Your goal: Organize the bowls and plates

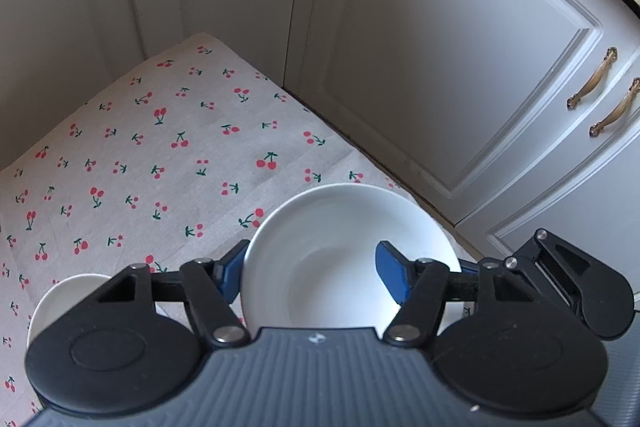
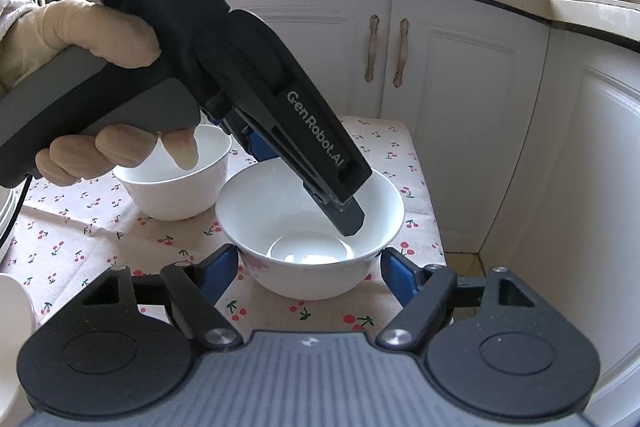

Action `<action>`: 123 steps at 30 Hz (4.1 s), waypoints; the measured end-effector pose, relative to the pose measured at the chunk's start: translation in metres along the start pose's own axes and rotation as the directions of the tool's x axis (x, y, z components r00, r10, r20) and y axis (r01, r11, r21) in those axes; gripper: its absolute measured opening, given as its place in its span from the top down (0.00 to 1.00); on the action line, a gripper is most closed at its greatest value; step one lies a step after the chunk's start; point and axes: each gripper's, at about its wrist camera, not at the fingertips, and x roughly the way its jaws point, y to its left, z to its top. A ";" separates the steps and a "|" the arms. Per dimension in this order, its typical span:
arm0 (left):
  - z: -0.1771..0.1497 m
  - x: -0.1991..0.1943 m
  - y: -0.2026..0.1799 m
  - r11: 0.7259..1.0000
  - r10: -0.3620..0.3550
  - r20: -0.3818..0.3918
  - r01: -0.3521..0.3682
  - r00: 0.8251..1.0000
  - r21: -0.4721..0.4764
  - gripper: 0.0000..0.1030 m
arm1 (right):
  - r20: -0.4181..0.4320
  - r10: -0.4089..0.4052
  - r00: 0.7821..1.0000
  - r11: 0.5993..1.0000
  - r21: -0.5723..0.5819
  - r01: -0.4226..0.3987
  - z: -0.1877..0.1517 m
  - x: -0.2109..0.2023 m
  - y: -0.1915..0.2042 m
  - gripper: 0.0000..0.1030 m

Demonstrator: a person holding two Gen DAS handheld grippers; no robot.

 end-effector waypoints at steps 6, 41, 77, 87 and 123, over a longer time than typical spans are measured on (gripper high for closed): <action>-0.004 -0.005 -0.005 1.000 0.002 0.007 -0.003 1.000 0.009 0.36 | 0.002 0.004 1.000 1.000 0.003 -0.004 0.000 -0.005 0.000 0.21; -0.138 -0.156 -0.062 0.999 0.050 0.170 -0.047 0.984 -0.021 0.30 | 0.069 0.141 0.988 0.989 -0.064 -0.137 -0.021 -0.151 0.094 0.20; -0.195 -0.141 -0.038 0.995 0.072 0.112 -0.064 0.991 -0.079 0.29 | -0.049 0.205 0.978 0.971 -0.118 -0.209 -0.044 -0.129 0.135 0.20; -0.196 -0.141 -0.037 0.995 0.070 0.120 -0.060 0.990 -0.082 0.29 | -0.049 0.185 0.982 0.973 -0.135 -0.190 -0.046 -0.132 0.141 0.18; -0.209 -0.159 -0.028 0.991 0.094 0.158 -0.077 0.983 -0.107 0.25 | 0.019 0.211 0.977 0.962 -0.182 -0.204 -0.040 -0.153 0.154 0.08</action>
